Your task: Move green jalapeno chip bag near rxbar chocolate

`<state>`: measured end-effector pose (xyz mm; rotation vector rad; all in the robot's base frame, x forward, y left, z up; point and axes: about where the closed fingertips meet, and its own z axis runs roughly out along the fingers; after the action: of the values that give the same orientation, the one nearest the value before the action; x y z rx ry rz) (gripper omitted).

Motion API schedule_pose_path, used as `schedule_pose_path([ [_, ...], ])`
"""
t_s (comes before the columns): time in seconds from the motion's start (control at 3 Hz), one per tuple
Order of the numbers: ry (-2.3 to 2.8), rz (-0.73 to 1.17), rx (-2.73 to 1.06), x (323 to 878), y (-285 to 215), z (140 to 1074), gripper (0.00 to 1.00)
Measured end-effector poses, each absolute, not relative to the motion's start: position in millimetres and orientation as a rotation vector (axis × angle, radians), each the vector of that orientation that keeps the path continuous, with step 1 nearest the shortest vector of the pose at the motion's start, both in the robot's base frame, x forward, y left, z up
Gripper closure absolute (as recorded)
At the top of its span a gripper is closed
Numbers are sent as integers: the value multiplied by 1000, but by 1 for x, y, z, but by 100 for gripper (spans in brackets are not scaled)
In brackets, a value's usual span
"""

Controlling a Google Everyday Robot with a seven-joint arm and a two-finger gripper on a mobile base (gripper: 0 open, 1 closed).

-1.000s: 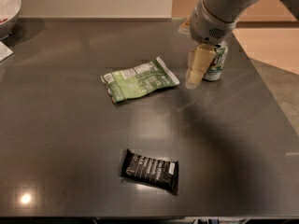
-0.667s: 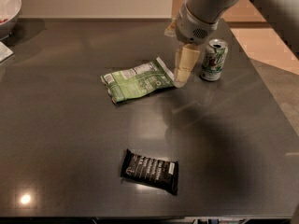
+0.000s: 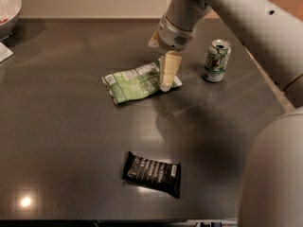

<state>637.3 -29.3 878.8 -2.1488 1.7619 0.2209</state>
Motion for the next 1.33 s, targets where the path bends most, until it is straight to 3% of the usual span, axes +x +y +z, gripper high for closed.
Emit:
schedule_pose_path([
  [1.0,1777,200,-2277,655,0,831,0],
  [1.33,1800,161,-2321,656,0,819,16],
])
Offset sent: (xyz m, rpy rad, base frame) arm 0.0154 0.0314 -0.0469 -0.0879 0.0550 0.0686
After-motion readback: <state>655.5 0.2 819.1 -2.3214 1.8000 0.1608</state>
